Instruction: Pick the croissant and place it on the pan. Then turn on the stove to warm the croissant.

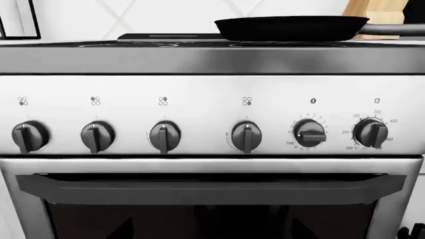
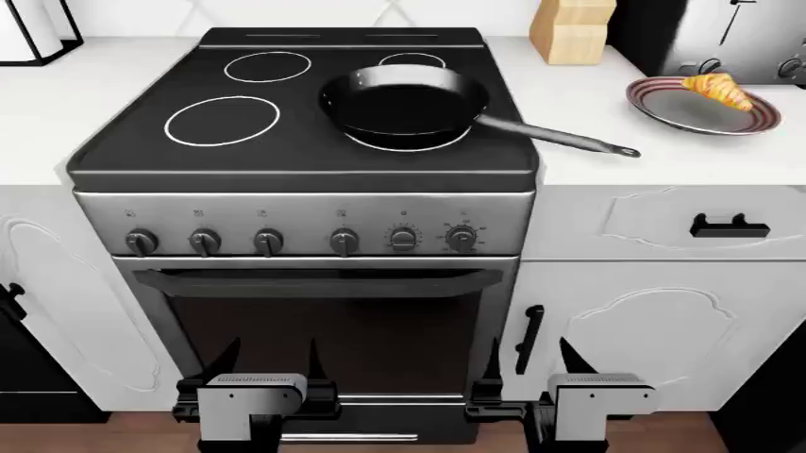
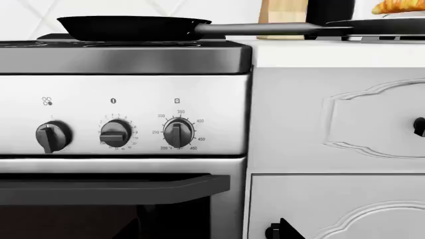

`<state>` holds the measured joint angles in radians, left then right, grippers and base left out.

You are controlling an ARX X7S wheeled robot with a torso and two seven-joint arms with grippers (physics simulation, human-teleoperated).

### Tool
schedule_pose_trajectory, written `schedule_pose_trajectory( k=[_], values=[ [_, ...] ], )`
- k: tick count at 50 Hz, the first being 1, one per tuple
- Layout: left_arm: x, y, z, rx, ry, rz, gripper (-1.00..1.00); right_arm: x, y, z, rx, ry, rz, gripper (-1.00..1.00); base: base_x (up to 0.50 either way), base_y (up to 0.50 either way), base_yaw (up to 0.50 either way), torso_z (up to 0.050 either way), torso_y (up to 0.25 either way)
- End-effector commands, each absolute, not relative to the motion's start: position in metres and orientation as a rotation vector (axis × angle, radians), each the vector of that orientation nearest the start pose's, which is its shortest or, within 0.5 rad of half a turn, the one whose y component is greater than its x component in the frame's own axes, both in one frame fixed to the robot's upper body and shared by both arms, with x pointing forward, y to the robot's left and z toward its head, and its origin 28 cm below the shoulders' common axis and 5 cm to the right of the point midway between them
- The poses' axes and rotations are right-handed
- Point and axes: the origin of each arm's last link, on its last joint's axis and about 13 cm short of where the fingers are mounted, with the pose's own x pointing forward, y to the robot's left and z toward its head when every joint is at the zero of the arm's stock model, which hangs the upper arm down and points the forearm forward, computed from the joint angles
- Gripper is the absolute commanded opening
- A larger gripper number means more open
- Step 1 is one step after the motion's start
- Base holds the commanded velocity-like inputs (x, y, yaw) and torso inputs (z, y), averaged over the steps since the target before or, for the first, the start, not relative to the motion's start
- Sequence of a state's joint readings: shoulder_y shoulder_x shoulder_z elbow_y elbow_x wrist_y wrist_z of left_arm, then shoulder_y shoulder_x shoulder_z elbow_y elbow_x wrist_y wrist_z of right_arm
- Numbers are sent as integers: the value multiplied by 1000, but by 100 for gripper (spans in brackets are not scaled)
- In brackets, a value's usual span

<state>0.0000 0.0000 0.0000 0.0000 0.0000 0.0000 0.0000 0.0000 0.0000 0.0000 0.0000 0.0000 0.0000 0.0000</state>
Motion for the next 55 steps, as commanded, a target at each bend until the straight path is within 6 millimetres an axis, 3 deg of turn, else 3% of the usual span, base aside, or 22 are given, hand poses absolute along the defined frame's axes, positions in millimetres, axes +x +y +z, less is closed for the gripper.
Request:
schedule_pose_trajectory(
  k=[1, 12, 55],
  values=[
    [211, 206, 12, 5, 6, 9, 100, 210, -96, 12, 2, 1, -2, 100, 0, 0, 0, 0, 0],
    [211, 206, 11, 0, -6, 9, 100, 210, -95, 8, 49, -14, 19, 100, 0, -8, 0, 0, 0],
    [211, 206, 11, 10, -23, 32, 100, 210, -96, 8, 62, -30, 16, 100, 0, -500, 0, 0, 0]
  ],
)
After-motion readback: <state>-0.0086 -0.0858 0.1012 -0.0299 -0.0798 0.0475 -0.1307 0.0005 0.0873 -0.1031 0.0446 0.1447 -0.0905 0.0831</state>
